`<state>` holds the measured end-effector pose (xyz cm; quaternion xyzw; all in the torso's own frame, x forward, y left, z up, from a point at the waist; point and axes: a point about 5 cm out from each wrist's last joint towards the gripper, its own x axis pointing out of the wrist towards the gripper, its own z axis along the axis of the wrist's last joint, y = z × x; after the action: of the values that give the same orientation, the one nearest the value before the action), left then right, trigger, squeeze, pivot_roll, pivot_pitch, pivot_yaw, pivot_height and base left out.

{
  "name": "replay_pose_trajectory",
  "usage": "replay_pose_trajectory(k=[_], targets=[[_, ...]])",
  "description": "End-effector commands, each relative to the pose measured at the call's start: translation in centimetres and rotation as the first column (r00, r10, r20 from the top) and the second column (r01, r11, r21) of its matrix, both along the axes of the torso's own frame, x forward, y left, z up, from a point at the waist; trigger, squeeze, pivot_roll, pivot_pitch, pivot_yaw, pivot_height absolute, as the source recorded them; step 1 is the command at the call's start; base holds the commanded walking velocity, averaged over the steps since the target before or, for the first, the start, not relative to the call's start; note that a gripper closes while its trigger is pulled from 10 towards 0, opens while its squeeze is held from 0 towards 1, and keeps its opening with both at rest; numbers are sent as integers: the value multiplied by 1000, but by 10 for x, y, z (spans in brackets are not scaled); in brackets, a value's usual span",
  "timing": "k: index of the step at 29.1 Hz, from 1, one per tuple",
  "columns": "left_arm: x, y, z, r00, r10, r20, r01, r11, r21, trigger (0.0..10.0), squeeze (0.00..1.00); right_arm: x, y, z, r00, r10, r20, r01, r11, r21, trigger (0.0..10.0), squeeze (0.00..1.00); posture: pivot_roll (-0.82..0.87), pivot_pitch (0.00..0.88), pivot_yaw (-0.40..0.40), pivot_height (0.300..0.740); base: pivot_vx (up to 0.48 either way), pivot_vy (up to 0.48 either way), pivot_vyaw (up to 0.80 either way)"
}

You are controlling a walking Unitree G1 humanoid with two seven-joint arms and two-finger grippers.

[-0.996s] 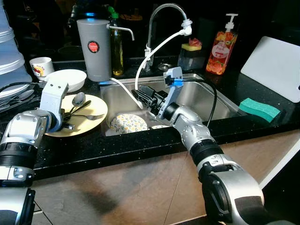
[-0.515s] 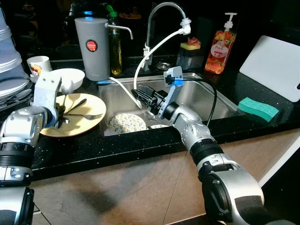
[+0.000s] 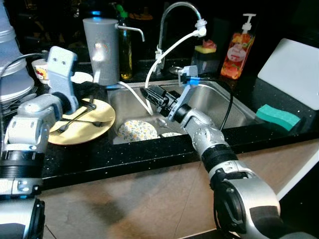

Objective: Kitchen organization

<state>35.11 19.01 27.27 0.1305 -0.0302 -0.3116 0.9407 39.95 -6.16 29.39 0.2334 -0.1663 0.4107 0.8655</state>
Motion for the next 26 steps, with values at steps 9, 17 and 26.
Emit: replay_pose_trajectory(k=[9,17,26], targets=[[-1,-3,-24,999,-15,28,12,996,92,0,0,-8,19,13,1000,12,-4,-11,998,62,10000,1000,52,21,-37,740,0,0,0],[-4,-8,-13,991,-15,130,7,998,61,0,0,-11,28,1,998,-63,1,63,995,-82,10000,0,45,20,-34,740,0,0,0],[-9,-13,-10,979,-16,204,14,1000,14,0,0,-10,29,-7,992,-122,-13,120,985,-124,10000,0,46,20,-37,740,0,0,0]])
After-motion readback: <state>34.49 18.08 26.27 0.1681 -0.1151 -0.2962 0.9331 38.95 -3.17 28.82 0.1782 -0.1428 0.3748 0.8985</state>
